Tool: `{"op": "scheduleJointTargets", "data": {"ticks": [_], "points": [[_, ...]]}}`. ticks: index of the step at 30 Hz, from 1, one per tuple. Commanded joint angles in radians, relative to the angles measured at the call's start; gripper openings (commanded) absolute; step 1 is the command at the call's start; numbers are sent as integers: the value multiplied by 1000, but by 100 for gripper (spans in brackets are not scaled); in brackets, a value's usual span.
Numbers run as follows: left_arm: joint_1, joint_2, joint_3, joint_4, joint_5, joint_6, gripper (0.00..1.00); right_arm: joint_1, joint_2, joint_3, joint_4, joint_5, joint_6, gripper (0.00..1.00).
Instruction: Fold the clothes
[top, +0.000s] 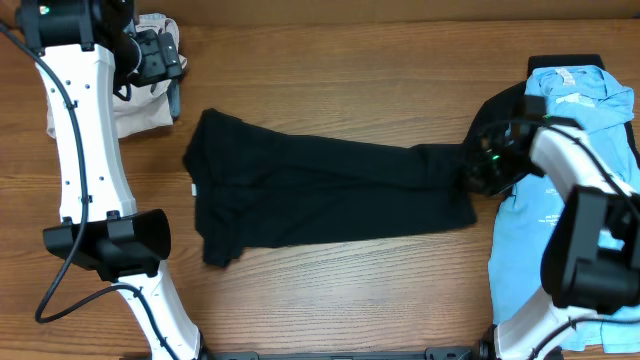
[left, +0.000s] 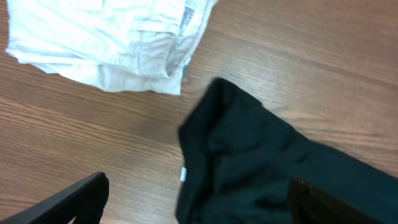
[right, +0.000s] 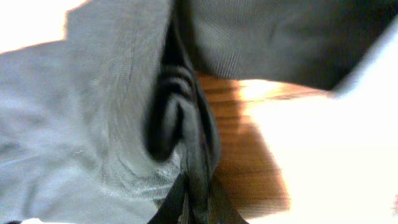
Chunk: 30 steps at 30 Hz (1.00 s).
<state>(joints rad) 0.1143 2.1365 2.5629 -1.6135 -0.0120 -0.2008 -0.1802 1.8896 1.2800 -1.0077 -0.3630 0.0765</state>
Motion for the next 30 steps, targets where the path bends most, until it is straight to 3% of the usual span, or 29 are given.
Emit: {"op": "scheduleJointTargets", "data": {"ticks": [1, 7, 13, 21, 30], "points": [[17, -13, 14, 23, 1, -5, 94, -26, -130, 77, -48, -6, -27, 4], [25, -13, 14, 39, 2, -5, 100, 20, -218, 82, -82, -37, -41, 4], [24, -12, 11, 40, 2, -1, 100, 187, -227, 82, -63, -47, -23, 4], [24, -12, 9, 40, 2, -1, 100, 467, -208, 81, 72, 5, 120, 4], [23, -11, 9, 40, 5, -2, 100, 703, -64, 81, 280, 11, 232, 4]]}}
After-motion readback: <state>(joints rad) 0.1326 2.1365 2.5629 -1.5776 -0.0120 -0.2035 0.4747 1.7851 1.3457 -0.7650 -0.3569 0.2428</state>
